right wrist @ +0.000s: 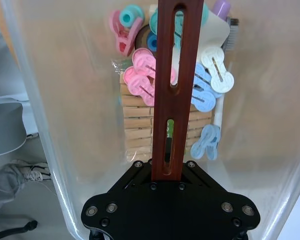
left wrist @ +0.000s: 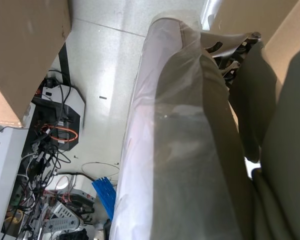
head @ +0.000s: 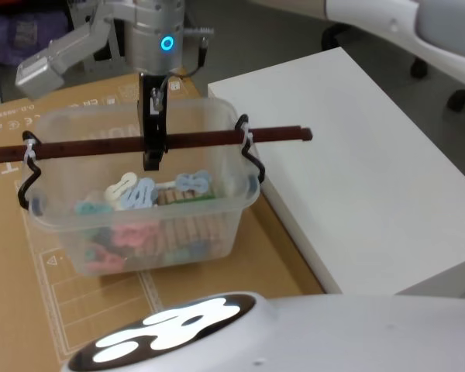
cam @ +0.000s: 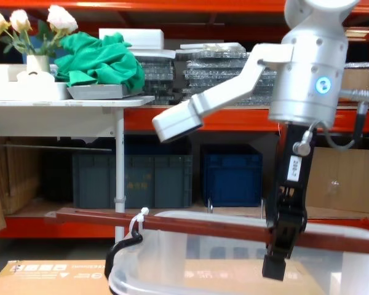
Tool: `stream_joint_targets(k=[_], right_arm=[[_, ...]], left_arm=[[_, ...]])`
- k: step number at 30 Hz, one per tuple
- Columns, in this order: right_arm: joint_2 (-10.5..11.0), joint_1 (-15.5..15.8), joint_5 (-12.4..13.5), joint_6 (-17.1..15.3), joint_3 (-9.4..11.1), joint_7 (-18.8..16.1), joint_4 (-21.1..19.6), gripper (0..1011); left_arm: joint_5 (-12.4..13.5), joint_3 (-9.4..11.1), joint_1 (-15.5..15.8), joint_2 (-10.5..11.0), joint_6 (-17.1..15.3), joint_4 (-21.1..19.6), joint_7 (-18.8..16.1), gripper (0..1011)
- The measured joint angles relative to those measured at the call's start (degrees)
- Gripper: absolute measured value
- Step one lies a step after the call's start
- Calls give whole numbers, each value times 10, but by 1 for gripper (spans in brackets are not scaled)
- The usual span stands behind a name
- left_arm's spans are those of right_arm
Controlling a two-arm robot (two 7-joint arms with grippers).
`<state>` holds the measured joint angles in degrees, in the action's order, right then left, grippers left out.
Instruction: Use one hand to grasp the basket and place it at the designated location.
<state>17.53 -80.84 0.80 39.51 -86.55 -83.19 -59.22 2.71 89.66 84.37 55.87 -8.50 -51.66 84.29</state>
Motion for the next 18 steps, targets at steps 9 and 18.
stream_joint_targets(k=[9,18], right_arm=[[18,-15,2,-15,6,0,-16,1],[26,-27,0,-20,11,-1,-19,1]], left_arm=[[0,0,0,0,0,0,0,0],[0,0,0,0,0,0,0,0]])
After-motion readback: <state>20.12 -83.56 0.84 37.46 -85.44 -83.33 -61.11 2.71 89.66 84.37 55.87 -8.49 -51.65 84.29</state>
